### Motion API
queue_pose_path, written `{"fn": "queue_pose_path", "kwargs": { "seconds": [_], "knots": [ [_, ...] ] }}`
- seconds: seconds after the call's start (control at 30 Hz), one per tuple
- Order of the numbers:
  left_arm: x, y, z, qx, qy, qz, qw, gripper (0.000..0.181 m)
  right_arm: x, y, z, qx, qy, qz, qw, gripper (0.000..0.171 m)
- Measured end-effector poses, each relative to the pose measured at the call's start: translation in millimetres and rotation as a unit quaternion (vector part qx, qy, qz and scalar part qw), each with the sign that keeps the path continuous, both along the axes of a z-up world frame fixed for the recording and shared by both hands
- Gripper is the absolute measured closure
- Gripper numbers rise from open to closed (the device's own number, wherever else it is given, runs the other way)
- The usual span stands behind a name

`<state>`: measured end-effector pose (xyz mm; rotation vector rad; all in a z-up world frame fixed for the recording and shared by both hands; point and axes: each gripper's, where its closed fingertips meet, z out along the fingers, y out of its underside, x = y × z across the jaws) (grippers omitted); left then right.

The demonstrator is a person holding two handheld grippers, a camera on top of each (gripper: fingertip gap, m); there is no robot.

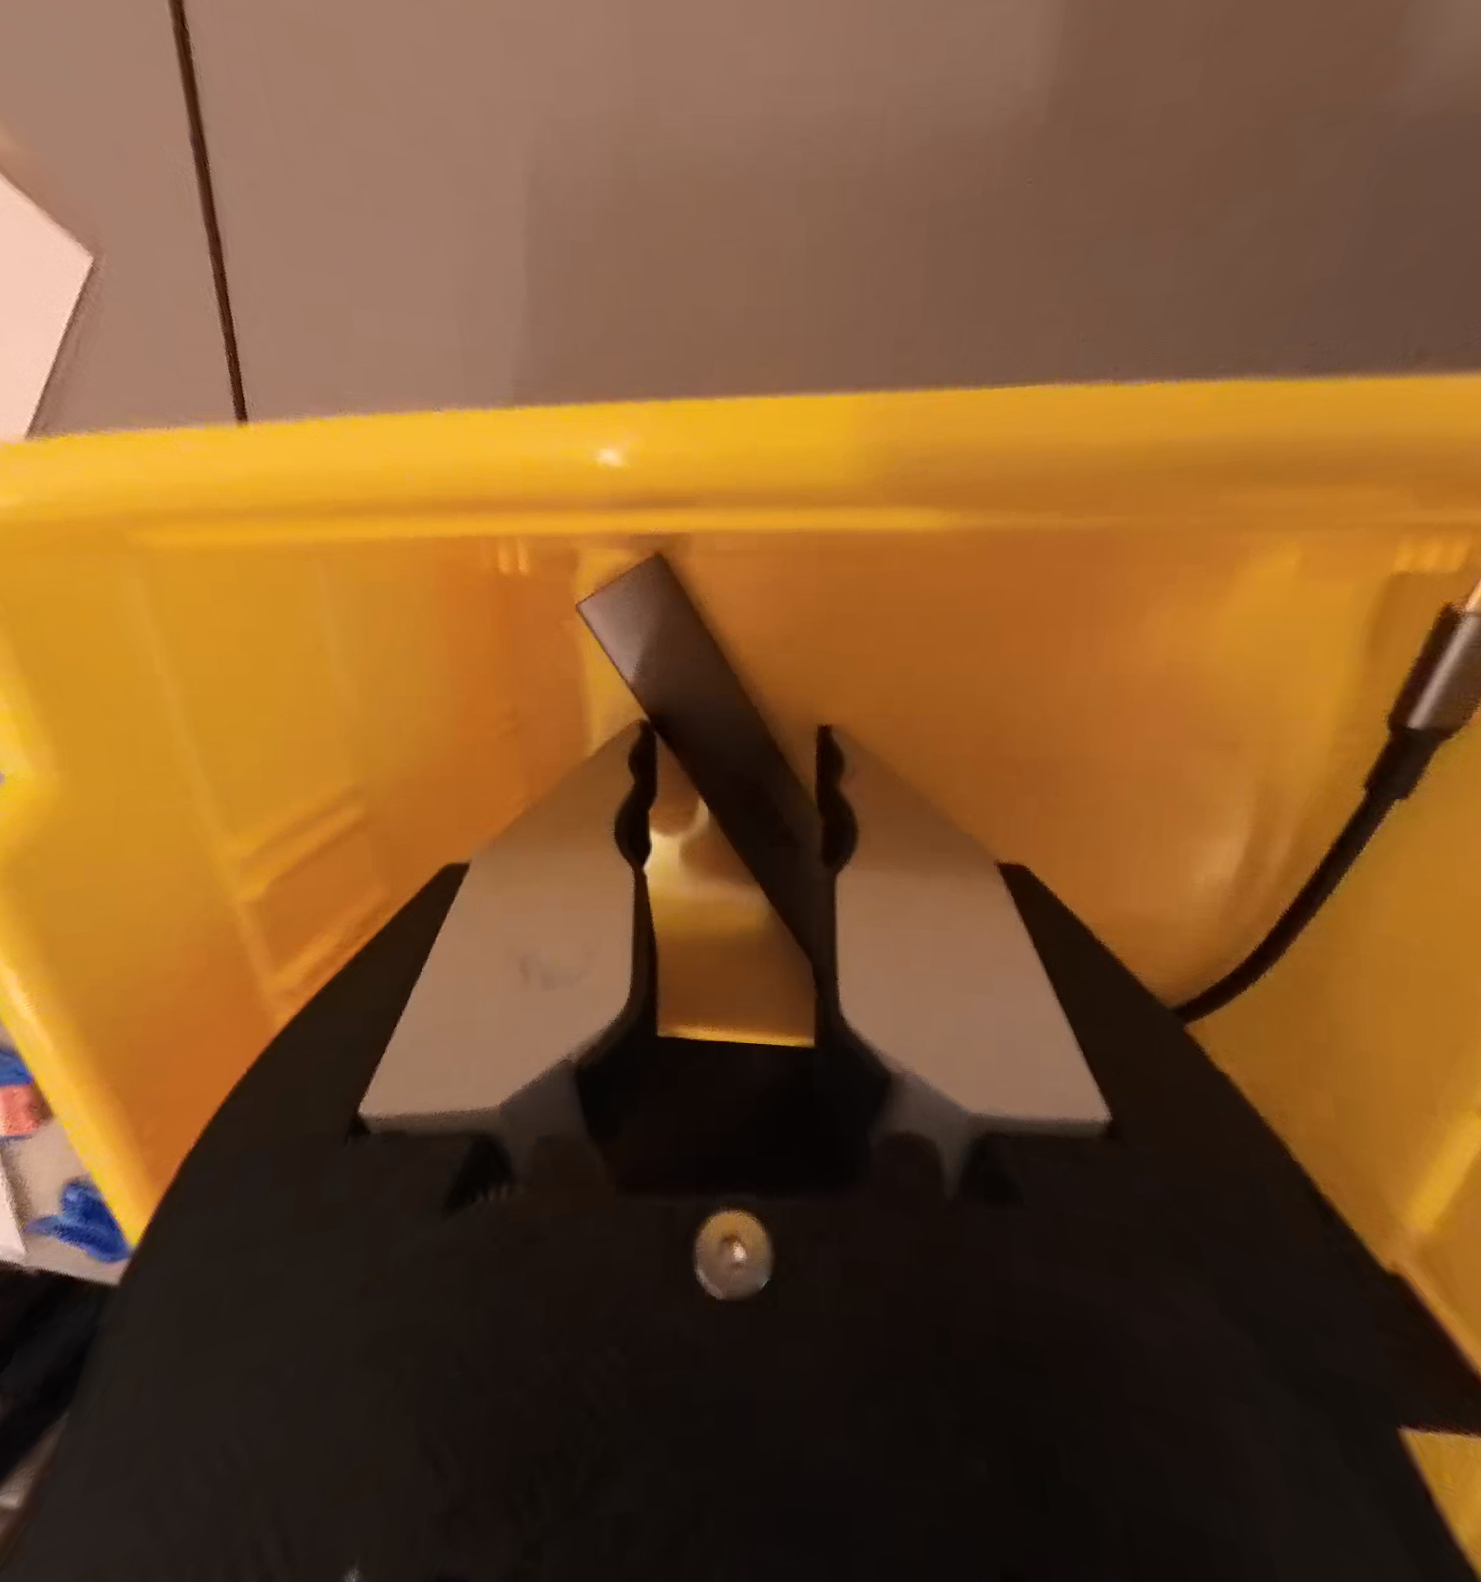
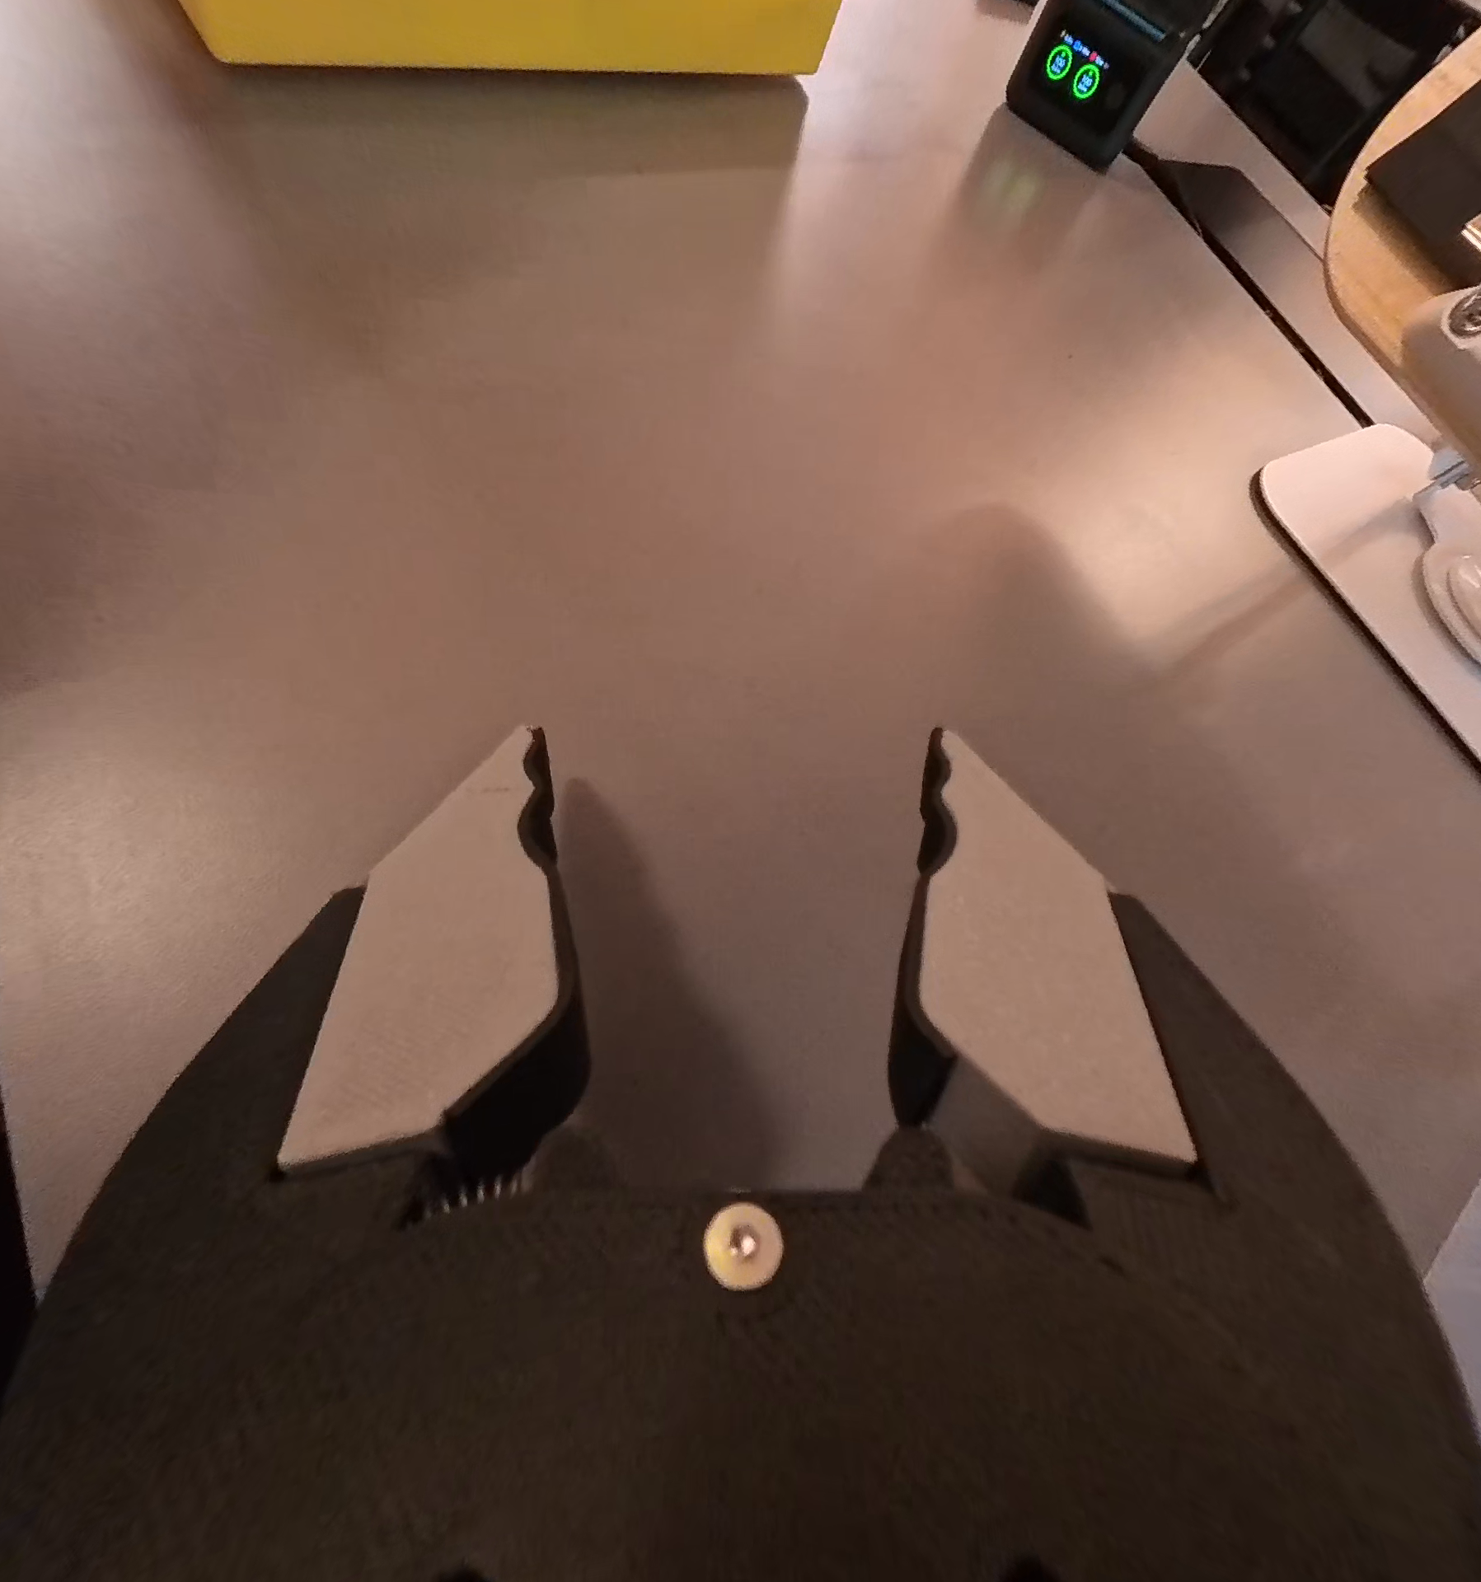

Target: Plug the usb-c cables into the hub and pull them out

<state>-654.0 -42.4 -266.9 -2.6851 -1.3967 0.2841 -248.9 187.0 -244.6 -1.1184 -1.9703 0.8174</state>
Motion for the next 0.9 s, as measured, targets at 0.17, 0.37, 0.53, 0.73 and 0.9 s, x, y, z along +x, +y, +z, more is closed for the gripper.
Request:
{"fn": "queue_pose_path", "kwargs": {
  "seconds": [0.17, 0.37, 0.53, 0.73, 0.9],
  "knots": [
    [1.2, 0.4, -1.7, 0.03, -0.024, -0.022, 0.999, 0.153, 0.9, 0.1, -1.3, 0.003, -0.003, 0.003, 1.0, 0.091],
    [-2.4, 8.6, 12.4, 0.011, 0.03, -0.113, 0.993, 0.156, 1.5, 0.2, -2.9, 0.006, -0.008, 0.006, 1.0, 0.094],
    [-16.3, 8.7, 75.0, -0.063, 0.174, -0.194, 0.963, 0.158, 1.5, 0.0, -2.6, 0.006, -0.006, 0.006, 1.0, 0.095],
    [-0.9, 21.6, 193.1, -0.103, 0.352, -0.267, 0.891, 0.168, 1.1, 3.0, -3.5, 0.009, -0.009, 0.0, 1.0, 0.098],
    [66.5, 68.3, 262.2, -0.019, 0.419, -0.334, 0.844, 0.175, 0.2, 4.8, -4.0, 0.008, -0.011, -0.005, 1.0, 0.1]
  ]
}}
